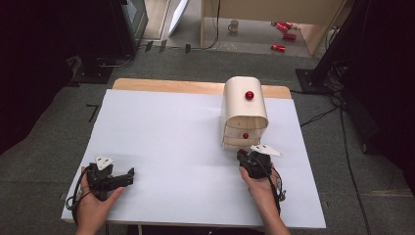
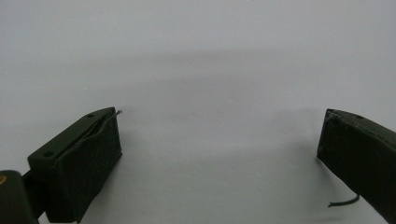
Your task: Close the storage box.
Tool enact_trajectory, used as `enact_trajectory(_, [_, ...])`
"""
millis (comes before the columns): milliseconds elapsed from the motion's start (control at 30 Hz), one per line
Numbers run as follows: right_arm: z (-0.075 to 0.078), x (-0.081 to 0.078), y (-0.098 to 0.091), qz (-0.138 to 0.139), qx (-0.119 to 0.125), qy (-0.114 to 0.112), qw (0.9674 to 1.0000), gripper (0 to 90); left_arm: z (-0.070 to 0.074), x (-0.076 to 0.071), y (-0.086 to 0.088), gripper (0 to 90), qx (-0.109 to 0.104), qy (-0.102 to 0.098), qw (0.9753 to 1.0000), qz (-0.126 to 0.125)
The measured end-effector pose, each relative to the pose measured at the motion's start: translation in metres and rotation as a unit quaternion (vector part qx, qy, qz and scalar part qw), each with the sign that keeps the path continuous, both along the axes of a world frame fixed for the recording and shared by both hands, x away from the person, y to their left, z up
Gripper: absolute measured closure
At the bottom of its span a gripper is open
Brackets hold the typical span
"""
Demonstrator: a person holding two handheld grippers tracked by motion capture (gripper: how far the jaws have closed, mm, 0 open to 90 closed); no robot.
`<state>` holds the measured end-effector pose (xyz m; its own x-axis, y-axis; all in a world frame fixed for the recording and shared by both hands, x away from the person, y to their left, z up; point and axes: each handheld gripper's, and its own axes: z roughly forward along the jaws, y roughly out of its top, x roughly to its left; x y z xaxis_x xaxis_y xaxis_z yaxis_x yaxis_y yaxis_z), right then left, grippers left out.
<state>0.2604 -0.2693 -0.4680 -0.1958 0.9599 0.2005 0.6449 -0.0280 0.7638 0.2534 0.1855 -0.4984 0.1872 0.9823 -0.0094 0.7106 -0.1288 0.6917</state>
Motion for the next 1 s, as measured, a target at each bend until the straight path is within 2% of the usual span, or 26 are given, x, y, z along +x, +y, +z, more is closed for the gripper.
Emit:
enact_trajectory(400, [-0.001,0.010,0.000,-0.005,0.003,-0.003,1.0000,75.3,0.000,0.000,0.000,0.0,0.001,0.000,1.0000,0.000])
enact_trajectory(633, [-0.003,0.010,-0.001,-0.007,0.010,-0.007,0.9999,74.2,0.000,0.000,0.000,0.0,0.001,0.000,1.0000,0.000])
enact_trajectory(733, [-0.006,0.007,-0.002,0.001,0.014,-0.011,0.9998,52.9,0.000,0.000,0.000,0.0,0.000,0.000,1.0000,0.000])
enact_trajectory(767, [-0.006,0.007,-0.002,0.001,0.014,-0.011,0.9998,52.9,0.000,0.000,0.000,0.0,0.000,0.000,1.0000,0.000])
enact_trajectory(800, [-0.008,0.006,-0.002,0.011,0.006,-0.010,0.9999,36.1,0.000,0.000,0.000,0.0,0.001,0.000,1.0000,0.000])
enact_trajectory(833, [-0.008,0.006,-0.002,0.011,0.006,-0.010,0.9999,36.1,0.000,0.000,0.000,0.0,0.001,0.000,1.0000,0.000])
enact_trajectory(867, [-0.009,0.004,-0.005,0.019,0.004,-0.006,0.9998,19.0,0.000,0.000,0.000,0.0,0.000,0.000,1.0000,0.000])
enact_trajectory(900, [-0.009,0.004,-0.005,0.019,0.004,-0.006,0.9998,19.0,0.000,0.000,0.000,0.0,0.000,0.000,1.0000,0.000])
enact_trajectory(933, [-0.009,0.002,-0.010,0.017,0.004,-0.002,0.9998,9.3,0.000,0.000,0.000,0.0,0.001,0.000,1.0000,0.000])
enact_trajectory(967, [-0.009,0.002,-0.010,0.017,0.004,-0.002,0.9998,9.3,0.000,0.000,0.000,0.0,0.001,0.000,1.0000,0.000])
enact_trajectory(1000, [-0.010,-0.002,-0.015,0.016,-0.006,0.001,0.9999,3.0,0.000,0.000,0.000,0.0,0.000,0.000,1.0000,0.000])
